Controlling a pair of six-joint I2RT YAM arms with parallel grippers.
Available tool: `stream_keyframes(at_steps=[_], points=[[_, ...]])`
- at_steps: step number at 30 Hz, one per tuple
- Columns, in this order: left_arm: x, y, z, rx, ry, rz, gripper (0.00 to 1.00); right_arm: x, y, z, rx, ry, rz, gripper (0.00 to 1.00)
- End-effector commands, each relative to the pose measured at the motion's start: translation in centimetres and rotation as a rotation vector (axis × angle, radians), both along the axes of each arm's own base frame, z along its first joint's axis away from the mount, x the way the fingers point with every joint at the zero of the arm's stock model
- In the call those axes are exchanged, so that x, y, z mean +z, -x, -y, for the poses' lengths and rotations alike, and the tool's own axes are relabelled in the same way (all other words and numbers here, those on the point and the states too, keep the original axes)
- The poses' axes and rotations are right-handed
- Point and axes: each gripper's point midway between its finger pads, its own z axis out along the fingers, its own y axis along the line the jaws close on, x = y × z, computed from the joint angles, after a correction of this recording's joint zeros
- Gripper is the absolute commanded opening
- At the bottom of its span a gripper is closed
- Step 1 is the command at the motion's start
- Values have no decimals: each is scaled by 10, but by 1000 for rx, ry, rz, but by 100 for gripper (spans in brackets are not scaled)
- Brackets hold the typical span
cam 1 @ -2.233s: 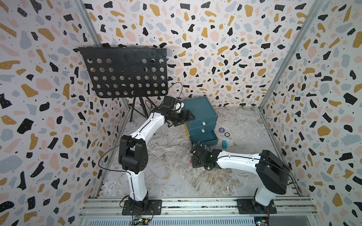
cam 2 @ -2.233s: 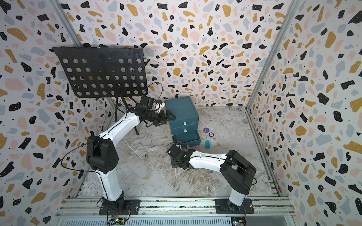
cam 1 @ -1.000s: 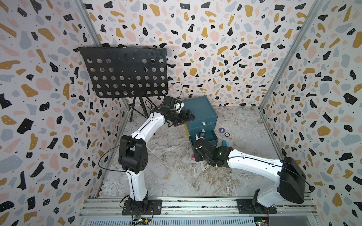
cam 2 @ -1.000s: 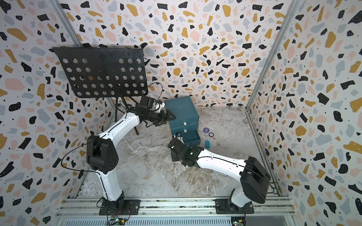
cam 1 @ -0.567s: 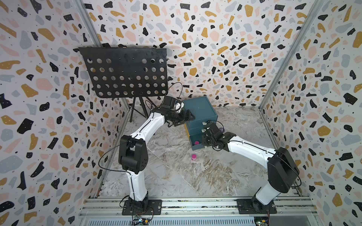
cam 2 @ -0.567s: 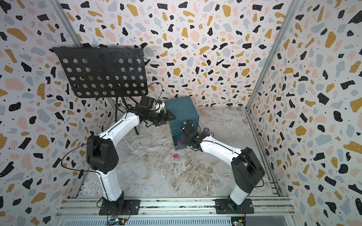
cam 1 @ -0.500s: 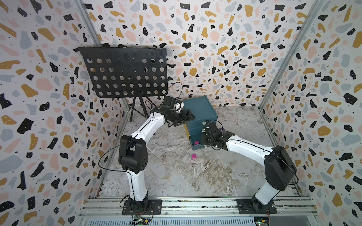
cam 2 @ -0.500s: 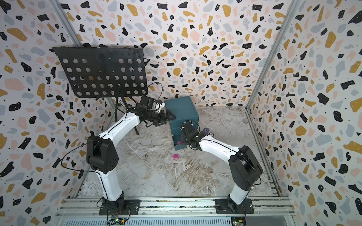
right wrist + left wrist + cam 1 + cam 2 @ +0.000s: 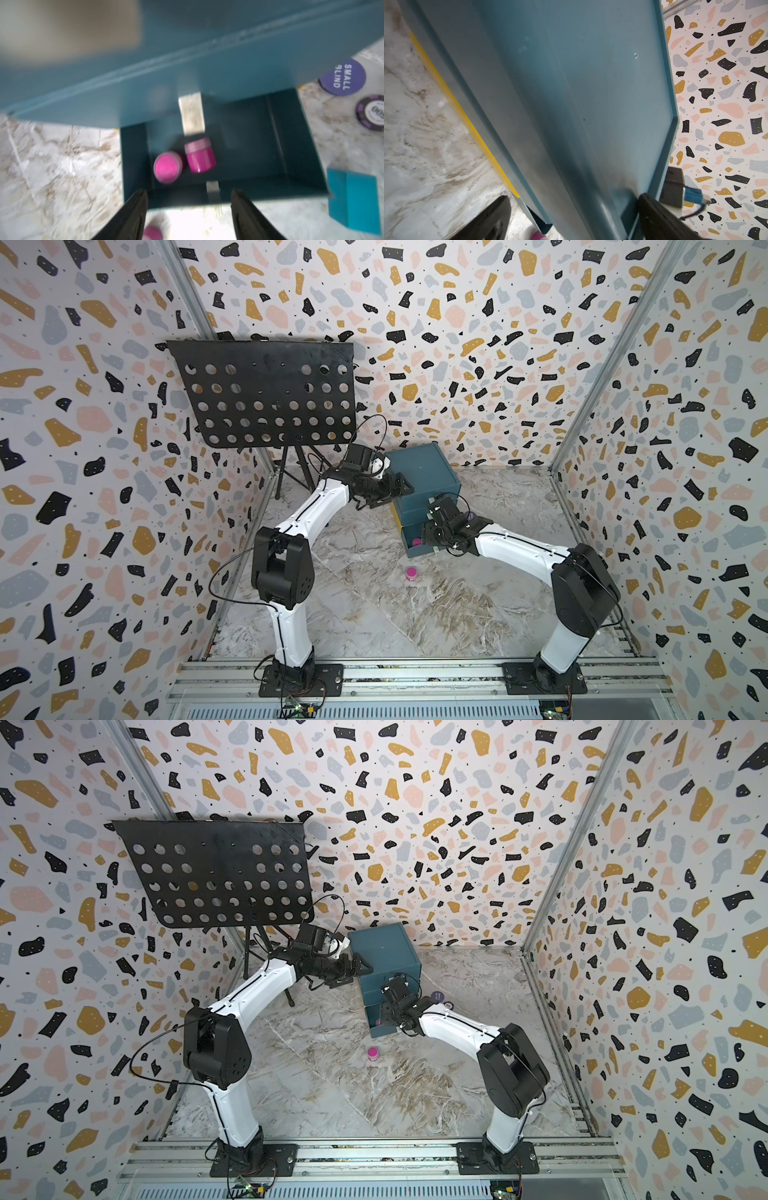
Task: Put the paint cans in the drawer according to color
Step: Place the paint can in the drawer, then pick up the paint can at the center of the board.
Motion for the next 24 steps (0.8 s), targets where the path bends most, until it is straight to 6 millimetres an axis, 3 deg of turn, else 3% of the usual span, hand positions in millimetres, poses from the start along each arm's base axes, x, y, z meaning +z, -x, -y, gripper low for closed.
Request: stream_keyframes(at_steps=[1, 8, 12, 17, 24], points=[[-4, -1, -1, -1, -9, 0, 98, 25, 29, 1, 17, -20, 22, 67], [-2, 0, -2, -2, -5, 3, 98, -8, 74, -27, 85, -27, -65, 64], [-3, -1, -2, 1, -5, 0, 98, -30, 79, -45, 102, -34, -109, 65], [-2, 0, -1, -2, -4, 4, 98, -42, 77, -61, 124, -30, -124, 65], [0, 0, -2, -1, -3, 6, 99, -67, 76, -67, 134, 21, -160, 62]])
